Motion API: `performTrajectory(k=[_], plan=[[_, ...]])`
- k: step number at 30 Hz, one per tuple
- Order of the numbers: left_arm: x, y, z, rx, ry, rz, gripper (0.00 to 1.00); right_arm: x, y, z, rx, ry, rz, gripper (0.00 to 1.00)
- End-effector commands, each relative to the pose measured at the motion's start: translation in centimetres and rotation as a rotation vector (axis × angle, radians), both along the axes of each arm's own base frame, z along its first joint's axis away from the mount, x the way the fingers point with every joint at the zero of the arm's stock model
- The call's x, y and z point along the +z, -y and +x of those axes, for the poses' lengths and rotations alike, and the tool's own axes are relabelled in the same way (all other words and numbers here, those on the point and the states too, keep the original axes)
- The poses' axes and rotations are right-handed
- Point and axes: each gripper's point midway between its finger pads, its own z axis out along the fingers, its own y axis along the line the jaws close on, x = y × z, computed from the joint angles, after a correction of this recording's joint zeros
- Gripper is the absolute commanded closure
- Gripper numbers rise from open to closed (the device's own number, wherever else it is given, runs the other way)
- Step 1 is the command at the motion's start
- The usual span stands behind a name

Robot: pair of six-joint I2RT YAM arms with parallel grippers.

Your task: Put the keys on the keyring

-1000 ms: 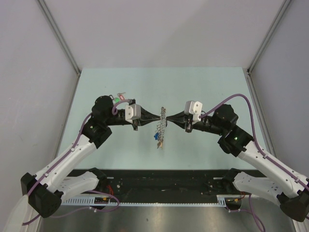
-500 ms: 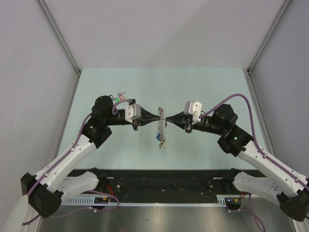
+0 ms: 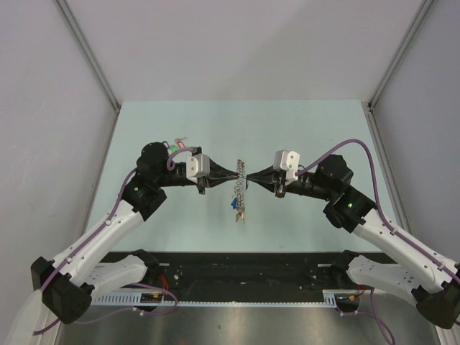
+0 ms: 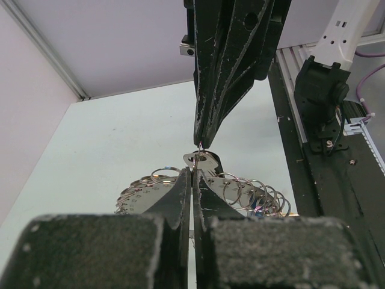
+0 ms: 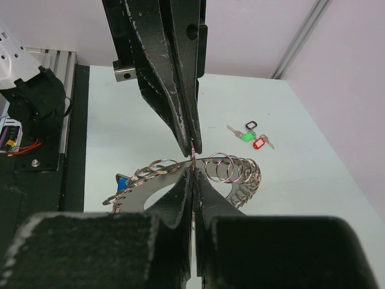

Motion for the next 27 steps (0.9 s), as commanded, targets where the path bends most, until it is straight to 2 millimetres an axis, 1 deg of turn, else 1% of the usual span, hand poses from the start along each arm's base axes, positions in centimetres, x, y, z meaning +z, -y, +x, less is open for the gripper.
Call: performTrajectory(k=[1,17,23,27], plan=[[1.55,0.04,-0.13,-0.013,0.053,-0.041,1.0,3.0,0.25,0.08,-0.016,0.067,0.057,1.0],[1.6,0.05,0.03,-0.005,0.051,-0.042,1.0,3.47,0.76,-0.06,-0.036,0.081,0.079,1.0],[1.54,0.1,0.0,-0.01,0.047,-0.041,1.0,3.09,0.59,0.02,-0.032,0.076,0.069,1.0],[1.58,0.08,-0.05,-0.01,0.045,-0.042,1.0,3.05,0.35,-0.28,-0.007,0.077,0.068,1.0]])
